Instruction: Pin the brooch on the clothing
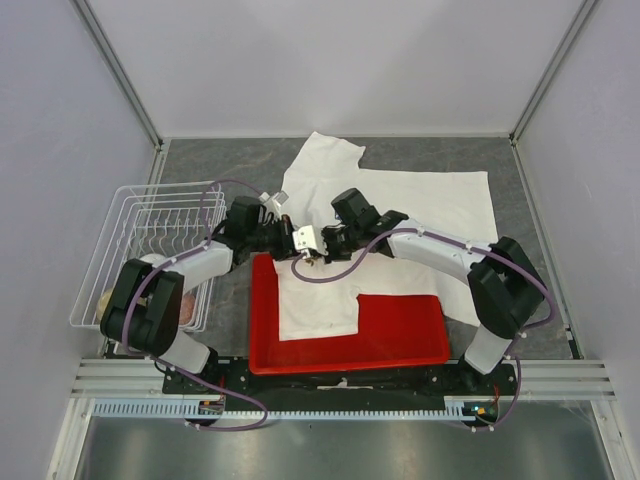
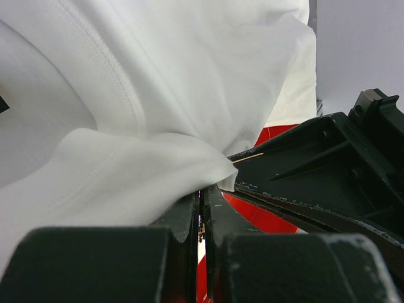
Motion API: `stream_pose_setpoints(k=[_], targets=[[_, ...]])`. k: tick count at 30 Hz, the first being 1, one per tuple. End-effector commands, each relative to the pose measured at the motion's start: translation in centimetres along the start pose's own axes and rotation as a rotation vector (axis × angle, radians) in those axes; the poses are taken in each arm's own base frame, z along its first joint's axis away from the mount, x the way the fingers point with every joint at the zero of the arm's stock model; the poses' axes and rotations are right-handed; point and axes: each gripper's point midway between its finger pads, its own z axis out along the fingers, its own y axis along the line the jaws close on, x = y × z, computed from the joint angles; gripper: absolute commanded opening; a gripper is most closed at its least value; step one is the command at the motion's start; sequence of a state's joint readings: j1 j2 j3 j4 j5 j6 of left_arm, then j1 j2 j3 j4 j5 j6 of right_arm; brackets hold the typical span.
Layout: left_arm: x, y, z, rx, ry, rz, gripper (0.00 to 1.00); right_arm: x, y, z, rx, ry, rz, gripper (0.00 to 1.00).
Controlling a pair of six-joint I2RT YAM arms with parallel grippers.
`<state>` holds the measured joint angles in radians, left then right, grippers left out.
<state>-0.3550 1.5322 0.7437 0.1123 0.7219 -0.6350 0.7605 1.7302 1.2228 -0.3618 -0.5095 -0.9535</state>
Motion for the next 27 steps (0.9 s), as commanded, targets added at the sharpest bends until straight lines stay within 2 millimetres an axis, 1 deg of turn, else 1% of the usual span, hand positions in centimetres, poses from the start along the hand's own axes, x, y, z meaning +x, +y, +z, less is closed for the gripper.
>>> stream_pose_setpoints(k=[1, 4, 5, 7, 8, 11, 12, 15, 19, 20, 21, 22, 23, 25, 27], targets=[[-3.1, -3.7, -1.6, 0.065, -0.119, 0.156, 0.02, -2.9, -0.5, -0.7, 0.063, -0.067, -0.063, 0.02], [-2.9, -3.6, -1.9, 0.059, -0.128, 0.172, 0.02, -2.9, -0.5, -0.5, 0.076, -0.05, -0.077, 0.03], [-2.8, -3.5, -1.9, 0.064, -0.129, 0.17, 0.02, -2.5, -0.7, -0.4, 0.086, -0.029, -0.069, 0.11], [-3.2, -3.8, -1.9, 0.074, -0.146, 0.168, 0.02, -2.8, -1.1, -0.4, 0.1, -0.017, -0.05, 0.19], [-3.3, -3.8, -1.8, 0.077, -0.149, 0.165, 0.02, -2.4, -1.5, -0.7, 0.123, 0.004, -0.013, 0.25], [-3.3, -3.8, -1.7, 0.084, -0.143, 0.165, 0.02, -2.1, -1.9, -1.5, 0.142, 0.023, 0.047, 0.36], [-3.2, -3.6, -1.6, 0.082, -0.14, 0.16, 0.02, -1.8, -1.9, -1.8, 0.148, 0.028, 0.11, 0.37], [-3.0, -3.4, -1.3, 0.083, -0.128, 0.151, 0.02, -1.5, -2.5, -2.8, 0.177, 0.029, 0.227, 0.38], [-3.2, -3.2, -1.2, 0.08, -0.138, 0.172, 0.02, -1.4, -3.1, -3.9, 0.211, 0.002, 0.366, 0.39], [-3.1, -3.1, -1.1, 0.081, -0.136, 0.173, 0.02, -1.9, -3.2, -4.4, 0.217, -0.019, 0.388, 0.41], [-3.2, -3.2, -1.2, 0.086, -0.138, 0.185, 0.02, -1.8, -3.4, -4.7, 0.227, -0.036, 0.414, 0.42], [-3.1, -2.9, -1.1, 0.074, -0.135, 0.181, 0.02, -2.0, -3.5, -4.9, 0.242, -0.054, 0.447, 0.45], [-3.1, -2.8, -1.1, 0.07, -0.137, 0.181, 0.02, -2.3, -3.8, -5.4, 0.262, -0.07, 0.458, 0.49], [-2.9, -2.7, -1.1, 0.071, -0.133, 0.181, 0.02, -2.6, -4.1, -5.7, 0.277, -0.093, 0.493, 0.51], [-2.6, -2.4, -1.0, 0.07, -0.13, 0.176, 0.02, -2.7, -4.1, -5.4, 0.27, -0.1, 0.51, 0.54]])
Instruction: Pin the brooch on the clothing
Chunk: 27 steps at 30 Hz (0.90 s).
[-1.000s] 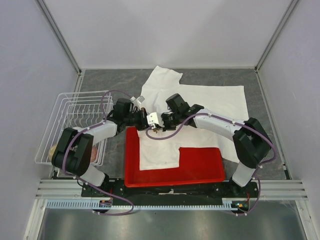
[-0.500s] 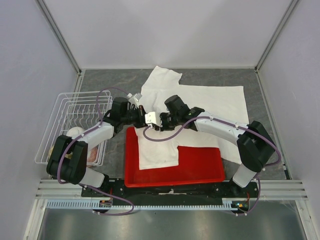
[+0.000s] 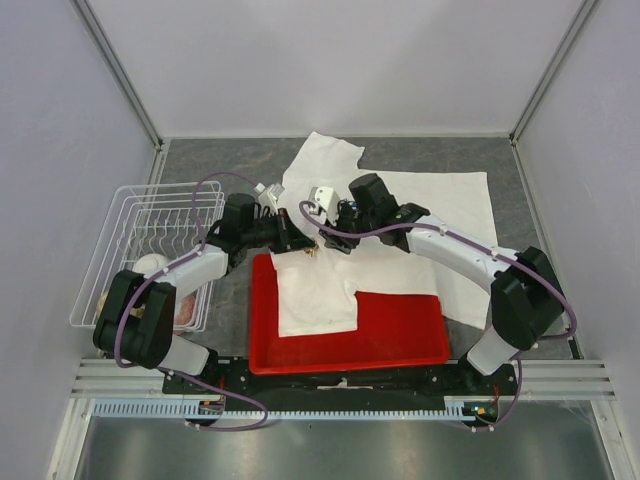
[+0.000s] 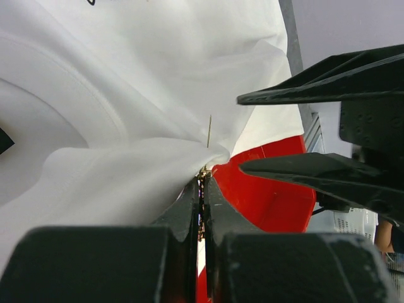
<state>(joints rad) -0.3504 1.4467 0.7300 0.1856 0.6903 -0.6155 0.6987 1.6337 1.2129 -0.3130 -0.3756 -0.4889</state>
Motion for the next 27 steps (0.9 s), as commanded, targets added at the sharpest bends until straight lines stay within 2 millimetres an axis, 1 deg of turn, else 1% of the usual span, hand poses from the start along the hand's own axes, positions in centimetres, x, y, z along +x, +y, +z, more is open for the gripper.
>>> stream_pose_setpoints(k=[1, 3, 6, 7, 10, 12, 16, 19, 21, 24, 25, 27], targets=[[-0.3, -0.4, 0.3, 0.041, -0.018, 0.061, 0.02, -3.3, 0.0, -1.1, 0.012, -0.111, 0.085, 0.54], [-0.4, -0.5, 0.3, 0.043, -0.021, 0.059, 0.02, -3.7, 0.1, -0.8, 0.006, -0.133, 0.094, 0.53], [-0.5, -0.4, 0.3, 0.041, -0.024, 0.06, 0.02, -4.3, 0.0, -0.4, -0.005, -0.153, 0.101, 0.48], [-0.5, -0.4, 0.3, 0.041, -0.021, 0.058, 0.02, -4.2, 0.0, 0.0, -0.01, -0.152, 0.105, 0.46], [-0.5, -0.5, 0.3, 0.046, -0.022, 0.059, 0.02, -3.7, -0.4, 0.8, 0.005, -0.142, 0.118, 0.42], [-0.5, -0.6, 0.3, 0.047, -0.021, 0.055, 0.02, -3.4, -0.7, 1.0, 0.016, -0.138, 0.118, 0.41], [-0.4, -0.6, 0.2, 0.047, -0.021, 0.053, 0.02, -2.8, -0.5, 1.6, 0.008, -0.123, 0.126, 0.41], [-0.3, -0.6, 0.2, 0.048, -0.016, 0.05, 0.02, -2.6, -0.7, 2.0, 0.015, -0.123, 0.128, 0.41], [-0.2, -0.6, 0.3, 0.05, -0.014, 0.049, 0.02, -2.8, -0.8, 2.1, 0.016, -0.13, 0.128, 0.38], [-0.2, -0.7, 0.3, 0.052, -0.012, 0.045, 0.02, -3.0, -0.7, 2.3, 0.004, -0.136, 0.12, 0.24], [-0.3, -0.6, 0.3, 0.05, -0.014, 0.043, 0.02, -3.2, -0.6, 2.3, -0.005, -0.143, 0.114, 0.13], [-0.3, -0.6, 0.3, 0.049, -0.013, 0.04, 0.02, -3.1, -0.2, 2.4, -0.022, -0.141, 0.104, 0.04]])
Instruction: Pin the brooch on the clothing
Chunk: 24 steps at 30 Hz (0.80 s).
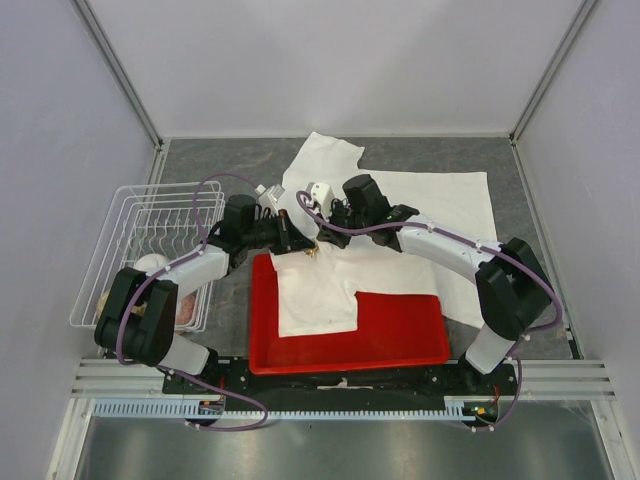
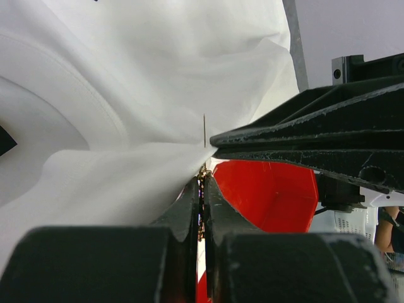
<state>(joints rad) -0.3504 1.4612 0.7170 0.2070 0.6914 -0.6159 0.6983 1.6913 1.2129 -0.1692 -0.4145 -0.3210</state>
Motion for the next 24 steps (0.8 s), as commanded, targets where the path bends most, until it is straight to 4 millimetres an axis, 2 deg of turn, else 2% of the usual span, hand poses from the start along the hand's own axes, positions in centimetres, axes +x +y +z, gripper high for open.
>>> stream_pose_setpoints(k=[1, 5, 12, 17, 21, 23, 24], targets=[[-0.8, -1.1, 0.1, 0.052, -0.019, 0.042, 0.02, -1.5, 0.5, 0.4, -0.031, -0.054, -0.038, 0.0], [-0.8, -1.0, 0.3, 0.048, -0.015, 0.03, 0.02, -0.9, 1.5, 0.3, -0.069, -0.044, -0.083, 0.0], [-0.9, -0.5, 0.8, 0.041, -0.008, 0.009, 0.02, -1.1, 3.3, 0.0, -0.119, -0.053, -0.151, 0.0], [-1.2, -0.6, 1.1, 0.043, -0.014, 0.008, 0.02, -0.1, 4.9, -0.2, -0.177, -0.023, -0.223, 0.0], [-1.3, -0.7, 1.1, 0.052, -0.015, 0.011, 0.02, 0.1, 5.0, -0.2, -0.186, -0.008, -0.256, 0.0], [-1.2, -0.8, 1.0, 0.059, -0.01, 0.014, 0.02, -0.3, 4.4, -0.4, -0.168, -0.009, -0.25, 0.03], [-1.0, -0.8, 0.9, 0.061, -0.007, 0.011, 0.02, -0.7, 4.1, -0.6, -0.158, -0.015, -0.241, 0.12]])
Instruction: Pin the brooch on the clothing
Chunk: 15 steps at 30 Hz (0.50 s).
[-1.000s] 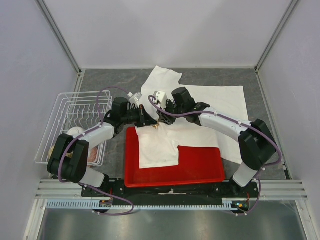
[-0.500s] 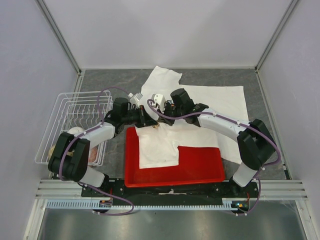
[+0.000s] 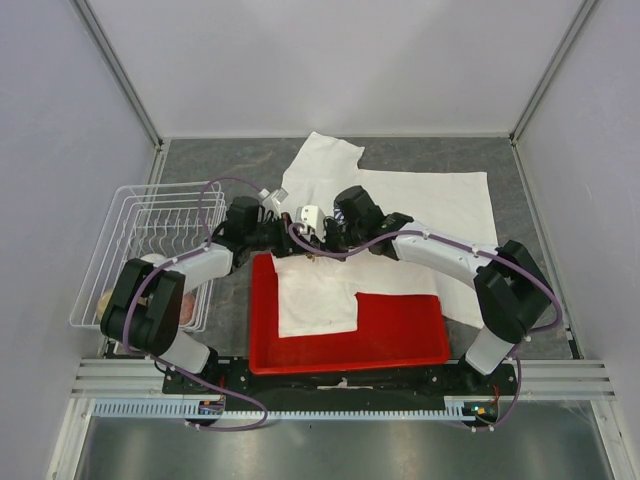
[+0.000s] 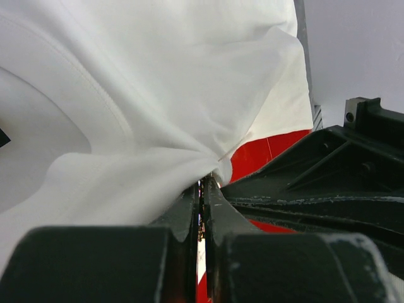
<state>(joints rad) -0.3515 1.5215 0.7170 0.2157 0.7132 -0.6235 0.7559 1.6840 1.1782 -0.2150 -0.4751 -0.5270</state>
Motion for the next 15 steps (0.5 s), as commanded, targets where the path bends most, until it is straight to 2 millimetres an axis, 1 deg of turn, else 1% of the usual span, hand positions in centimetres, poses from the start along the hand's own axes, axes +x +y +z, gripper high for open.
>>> stream_pose_setpoints(k=[1, 2, 3, 4, 5, 6, 7, 8, 9, 10, 11, 12, 13, 14, 15], targets=[[-1.9, -2.0, -0.1, 0.069, -0.048, 0.05, 0.02, -2.4, -0.5, -1.8, -0.001, -0.054, -0.017, 0.18], [-1.9, -2.1, -0.2, 0.076, -0.051, 0.05, 0.02, -2.6, -0.8, -2.1, 0.003, -0.061, 0.024, 0.24], [-1.7, -1.9, -0.3, 0.077, -0.048, 0.044, 0.02, -2.9, -1.3, -2.8, 0.015, -0.07, 0.053, 0.34], [-1.7, -2.0, -0.4, 0.083, -0.048, 0.042, 0.02, -2.7, -2.2, -3.5, 0.036, -0.073, 0.088, 0.38], [-1.7, -2.1, -0.5, 0.095, -0.049, 0.039, 0.02, -2.6, -2.4, -4.0, 0.042, -0.077, 0.145, 0.39], [-1.6, -2.0, -0.6, 0.101, -0.051, 0.036, 0.02, -2.9, -2.7, -4.8, 0.053, -0.092, 0.167, 0.41], [-1.6, -2.1, -0.7, 0.112, -0.051, 0.036, 0.02, -2.1, -3.2, -5.4, 0.065, -0.091, 0.208, 0.41], [-1.5, -2.2, -0.8, 0.125, -0.047, 0.031, 0.02, -1.8, -3.4, -5.9, 0.073, -0.097, 0.247, 0.42], [-1.5, -2.2, -0.8, 0.13, -0.05, 0.031, 0.02, -1.8, -3.2, -6.3, 0.061, -0.114, 0.304, 0.43], [-1.4, -2.2, -0.8, 0.134, -0.048, 0.029, 0.02, -0.9, -3.5, -6.4, 0.067, -0.115, 0.354, 0.43], [-1.4, -2.3, -0.8, 0.146, -0.046, 0.023, 0.02, -0.6, -3.7, -6.5, 0.067, -0.123, 0.389, 0.43], [-1.4, -2.1, -0.8, 0.149, -0.049, 0.02, 0.02, -0.4, -3.3, -6.4, 0.046, -0.132, 0.468, 0.44], [-1.3, -2.1, -0.8, 0.149, -0.048, 0.015, 0.02, 0.0, -3.8, -6.4, 0.052, -0.152, 0.506, 0.44], [-1.2, -2.0, -0.8, 0.152, -0.046, 0.006, 0.02, 0.0, -3.9, -6.3, 0.039, -0.168, 0.543, 0.44], [-1.1, -2.0, -0.7, 0.155, -0.042, 0.005, 0.02, 0.0, -3.5, -5.9, 0.012, -0.177, 0.63, 0.47]])
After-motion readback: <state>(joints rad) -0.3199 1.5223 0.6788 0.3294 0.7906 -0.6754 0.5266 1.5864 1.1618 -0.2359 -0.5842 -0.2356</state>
